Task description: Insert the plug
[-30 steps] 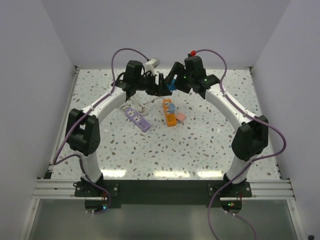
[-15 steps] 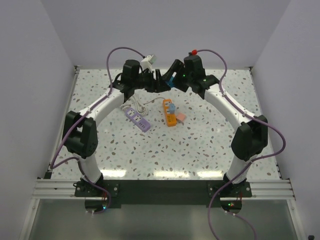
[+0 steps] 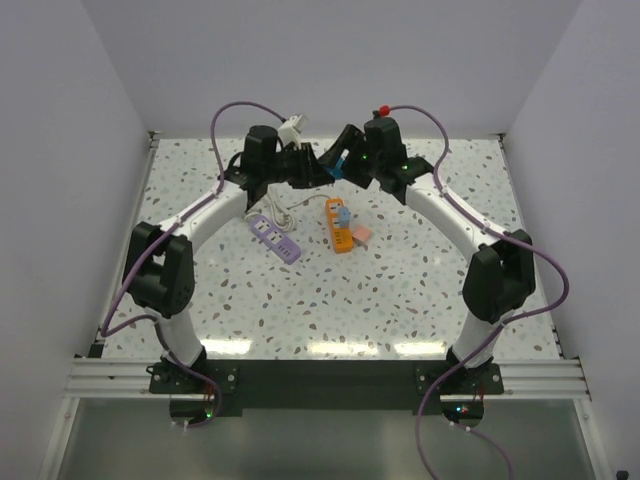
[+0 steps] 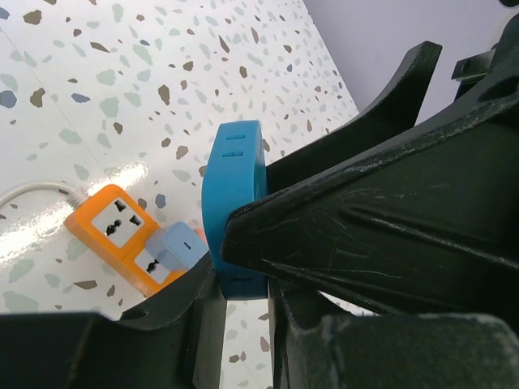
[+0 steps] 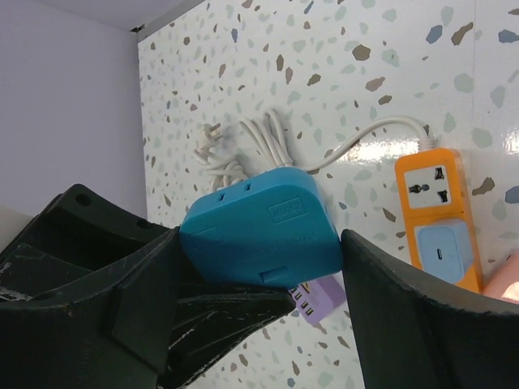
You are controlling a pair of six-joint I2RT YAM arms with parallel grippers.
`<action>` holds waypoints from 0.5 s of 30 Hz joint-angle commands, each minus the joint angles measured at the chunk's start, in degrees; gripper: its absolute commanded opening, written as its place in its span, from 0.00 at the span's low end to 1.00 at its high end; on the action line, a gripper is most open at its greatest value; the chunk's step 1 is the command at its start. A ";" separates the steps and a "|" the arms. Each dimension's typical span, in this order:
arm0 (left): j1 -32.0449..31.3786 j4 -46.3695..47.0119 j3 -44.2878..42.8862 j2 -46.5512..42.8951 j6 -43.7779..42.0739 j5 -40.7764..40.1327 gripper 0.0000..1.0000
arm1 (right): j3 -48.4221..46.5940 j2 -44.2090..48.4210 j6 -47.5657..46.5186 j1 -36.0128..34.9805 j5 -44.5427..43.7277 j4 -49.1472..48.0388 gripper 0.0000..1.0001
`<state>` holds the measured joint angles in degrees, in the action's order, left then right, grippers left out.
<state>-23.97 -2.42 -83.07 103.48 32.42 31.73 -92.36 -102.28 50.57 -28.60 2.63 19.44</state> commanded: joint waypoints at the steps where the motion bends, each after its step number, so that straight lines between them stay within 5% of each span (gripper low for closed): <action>1: 0.32 11.54 2.28 -4.60 -0.96 5.34 0.00 | 3.13 2.87 -0.03 -1.12 4.13 -2.37 0.12; 7: 4.71 13.85 7.21 -7.15 -2.79 16.43 0.00 | 10.35 7.53 -0.81 5.92 8.95 -12.21 0.65; 15: 7.62 8.93 4.41 -5.13 -8.50 26.98 0.00 | 12.37 11.84 -15.06 12.76 20.30 -21.26 0.90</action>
<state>-18.24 6.31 -75.75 100.53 27.79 51.40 -80.73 -94.76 43.16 -20.25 19.33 5.52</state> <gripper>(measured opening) 0.266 0.888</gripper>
